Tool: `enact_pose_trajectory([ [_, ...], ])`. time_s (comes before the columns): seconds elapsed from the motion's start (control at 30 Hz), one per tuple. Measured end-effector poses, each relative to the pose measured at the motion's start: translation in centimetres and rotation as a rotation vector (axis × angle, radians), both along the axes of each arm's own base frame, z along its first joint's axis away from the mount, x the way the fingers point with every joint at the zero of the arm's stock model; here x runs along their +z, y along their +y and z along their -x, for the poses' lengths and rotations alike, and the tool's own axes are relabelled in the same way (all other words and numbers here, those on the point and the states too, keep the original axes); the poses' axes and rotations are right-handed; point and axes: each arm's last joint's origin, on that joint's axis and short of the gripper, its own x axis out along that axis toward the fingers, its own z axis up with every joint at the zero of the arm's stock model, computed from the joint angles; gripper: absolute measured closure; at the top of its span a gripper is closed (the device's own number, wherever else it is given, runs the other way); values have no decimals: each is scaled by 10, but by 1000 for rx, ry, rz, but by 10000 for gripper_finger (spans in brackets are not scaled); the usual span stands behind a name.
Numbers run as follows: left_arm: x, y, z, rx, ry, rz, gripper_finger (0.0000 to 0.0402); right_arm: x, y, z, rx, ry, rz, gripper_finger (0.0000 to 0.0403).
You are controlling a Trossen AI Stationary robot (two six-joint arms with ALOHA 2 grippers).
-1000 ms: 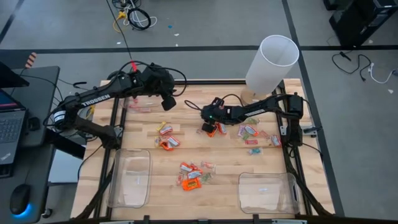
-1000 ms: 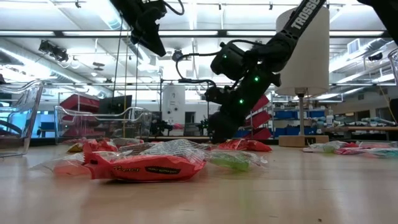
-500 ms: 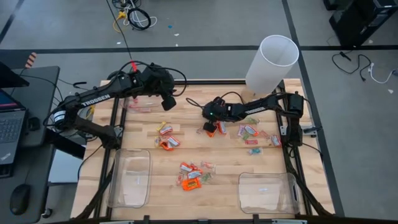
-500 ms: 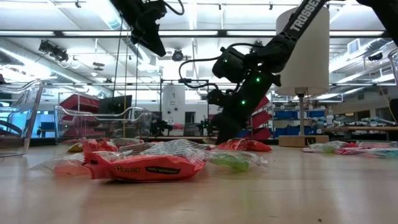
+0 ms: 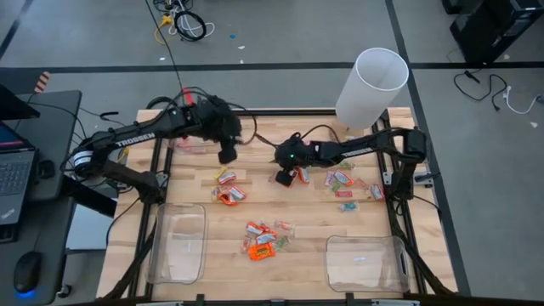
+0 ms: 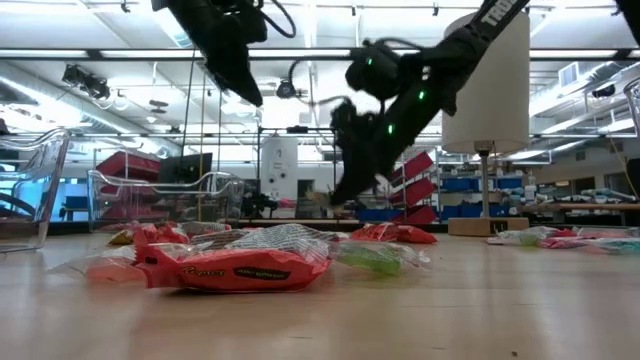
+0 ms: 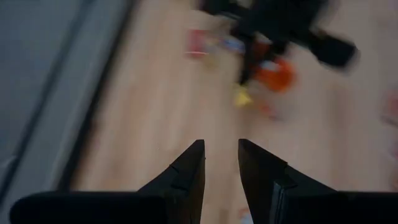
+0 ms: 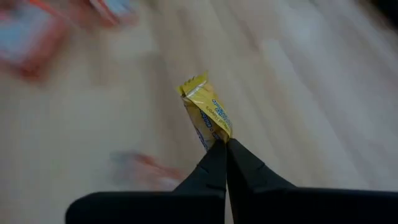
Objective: Sort candy
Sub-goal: Put the yellow candy into the top left transparent bin
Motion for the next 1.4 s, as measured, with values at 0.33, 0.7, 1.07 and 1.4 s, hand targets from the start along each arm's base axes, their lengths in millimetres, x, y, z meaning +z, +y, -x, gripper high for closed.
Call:
enact_pose_trajectory([
  [0.33,-27,-36,-13,-421,-64,48,302,35,7,-9,219,-311,-374,403],
  [0.7,-27,-46,-19,-425,-85,4,302,43,11,-13,275,-400,-412,403],
  [1.07,-25,-44,-21,-410,-113,-21,302,48,11,-16,294,-454,-395,403],
  [1.4,-25,-44,-21,-411,-113,-23,302,51,10,-17,297,-491,-393,403],
])
